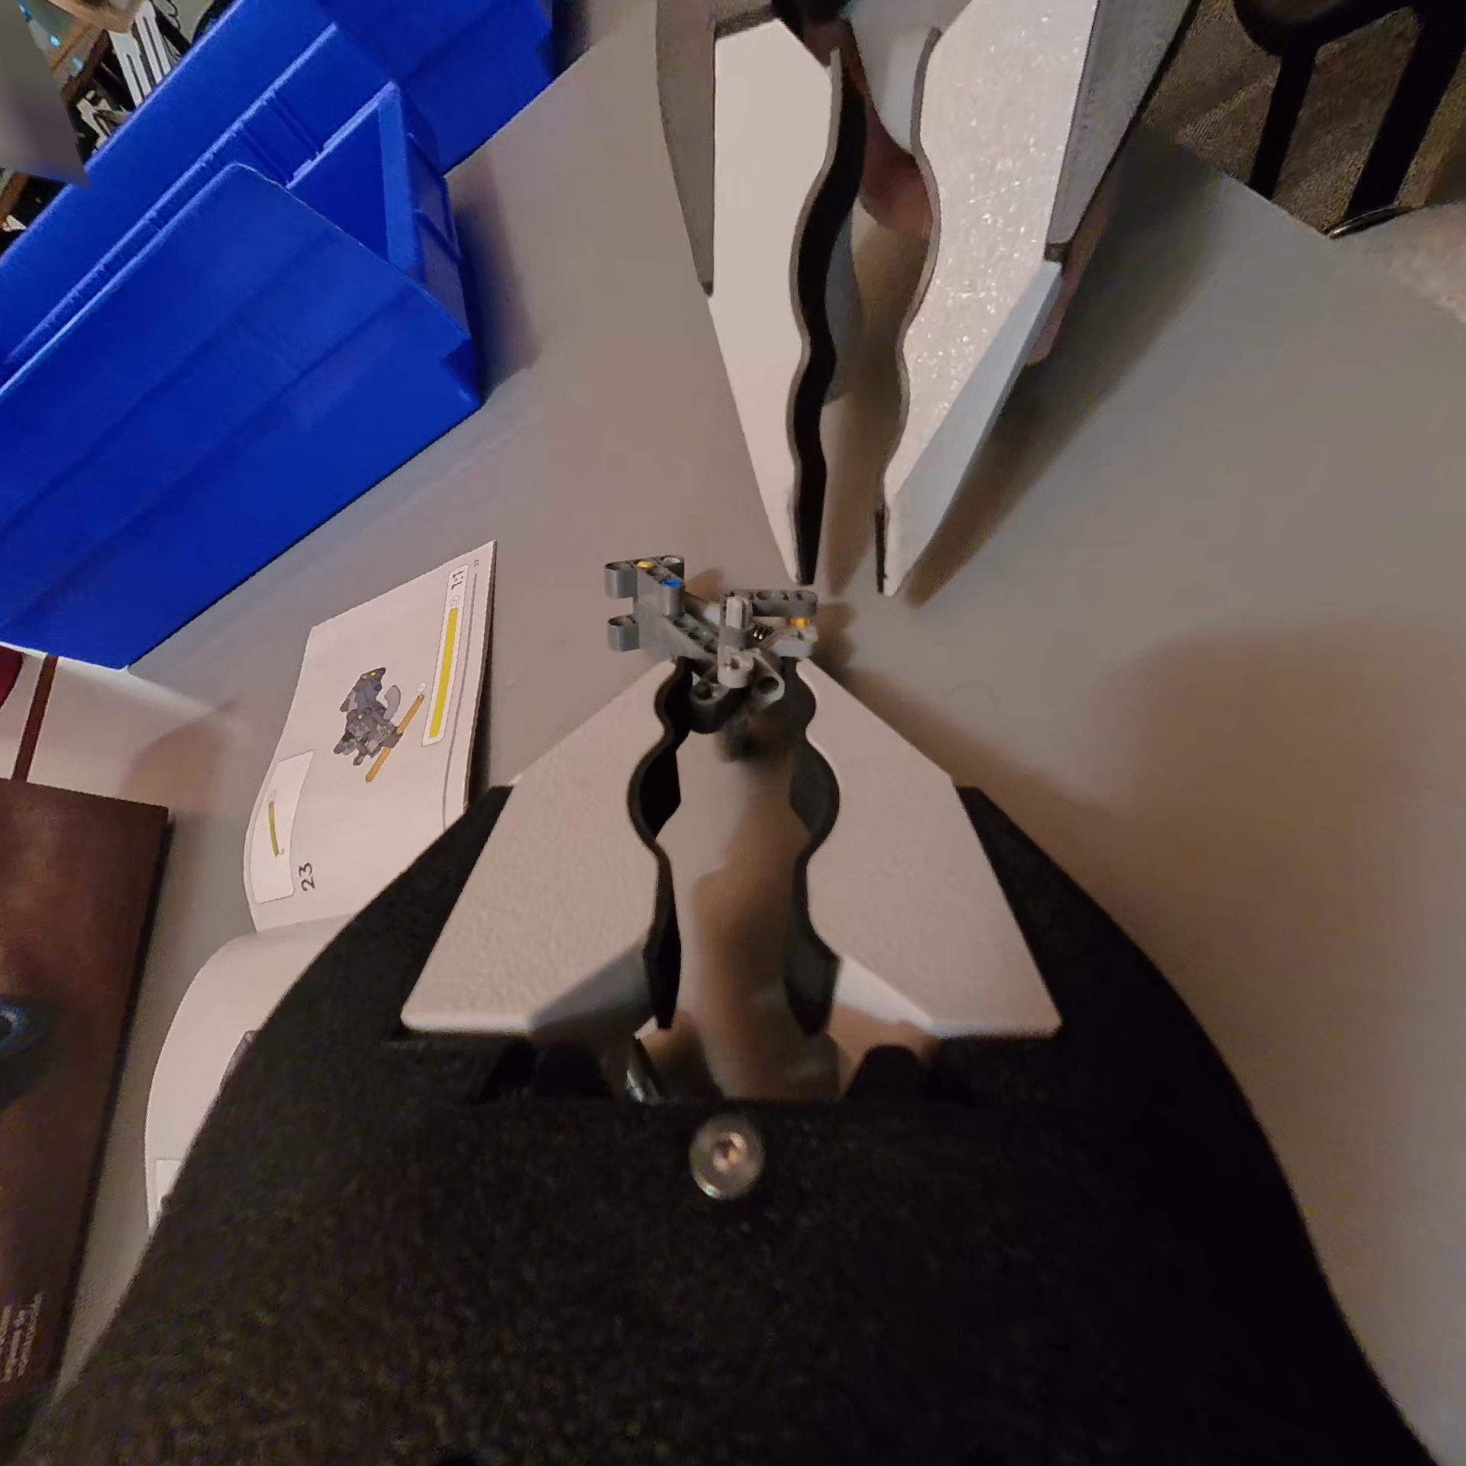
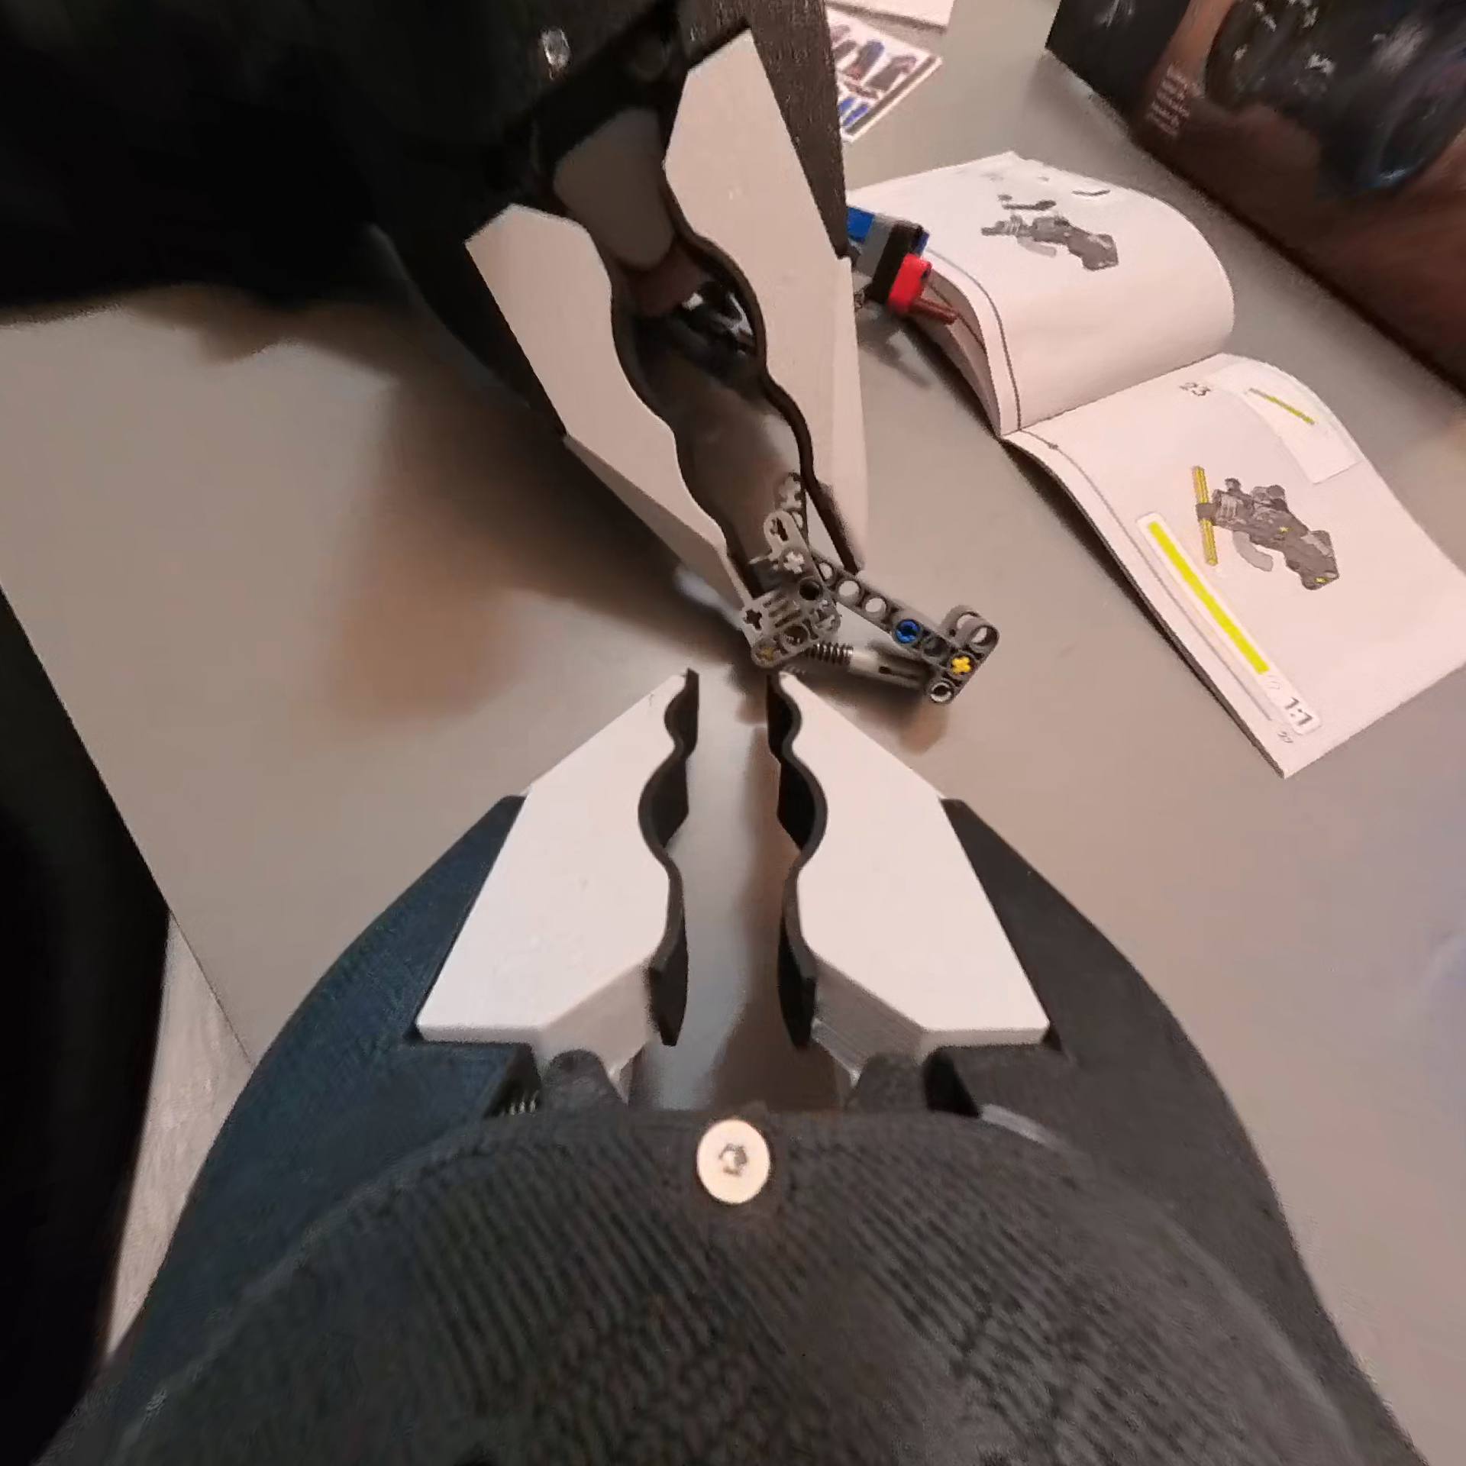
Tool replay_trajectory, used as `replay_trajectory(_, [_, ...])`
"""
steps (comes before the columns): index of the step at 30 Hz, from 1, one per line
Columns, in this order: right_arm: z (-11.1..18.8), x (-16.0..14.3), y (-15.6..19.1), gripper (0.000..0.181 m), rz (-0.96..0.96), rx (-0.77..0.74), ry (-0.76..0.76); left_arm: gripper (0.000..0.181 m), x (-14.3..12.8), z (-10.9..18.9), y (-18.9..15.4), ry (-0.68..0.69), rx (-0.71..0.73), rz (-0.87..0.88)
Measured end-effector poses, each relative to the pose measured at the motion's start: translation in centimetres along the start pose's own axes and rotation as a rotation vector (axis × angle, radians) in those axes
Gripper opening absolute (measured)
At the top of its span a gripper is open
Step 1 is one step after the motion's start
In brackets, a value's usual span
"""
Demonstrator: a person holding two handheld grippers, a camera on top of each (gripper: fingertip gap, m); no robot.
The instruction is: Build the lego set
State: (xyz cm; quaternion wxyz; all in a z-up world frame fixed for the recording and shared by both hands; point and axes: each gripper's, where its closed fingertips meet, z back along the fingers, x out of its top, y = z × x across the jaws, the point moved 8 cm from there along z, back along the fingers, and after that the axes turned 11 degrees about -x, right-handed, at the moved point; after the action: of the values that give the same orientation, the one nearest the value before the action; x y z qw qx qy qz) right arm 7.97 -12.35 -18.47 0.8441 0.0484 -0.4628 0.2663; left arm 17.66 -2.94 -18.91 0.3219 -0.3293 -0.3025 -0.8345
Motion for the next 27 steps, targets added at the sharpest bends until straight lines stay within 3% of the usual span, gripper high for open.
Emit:
replay_trajectory(8, [-0.5, 0.4, -0.4, 0.004, -0.066, -0.09, 0.005, 0.021, -0.1, 0.0, 0.2, 0.008, 0.013, 0.031])
replay_trajectory(13, [-0.6, 0.5, -0.6, 0.011, -0.044, -0.11, -0.001, 0.02, -0.1, 0.0, 0.4, 0.009, 0.017, 0.077])
replay_trajectory(16, [-0.5, 0.6, -0.3, 0.026, 0.095, -0.188, -0.047, 0.02, 0.5, 0.4, 1.3, -0.056, 0.032, 0.278])
replay_trajectory(19, [0.0, 1.3, 0.0, 0.026, 0.269, -0.388, -0.219, 0.02, 1.6, 2.1, 2.6, -0.222, 0.054, 0.513])
replay_trajectory(21, [0.6, 1.9, -0.1, 0.025, 0.305, -0.518, -0.313, 0.021, 1.9, 3.0, 2.9, -0.291, -0.01, 0.66])
replay_trajectory(27, [2.1, 3.7, 0.2, 0.034, 0.529, -0.537, -0.443, 0.02, 2.2, 4.4, 3.1, -0.517, -0.321, 1.026])
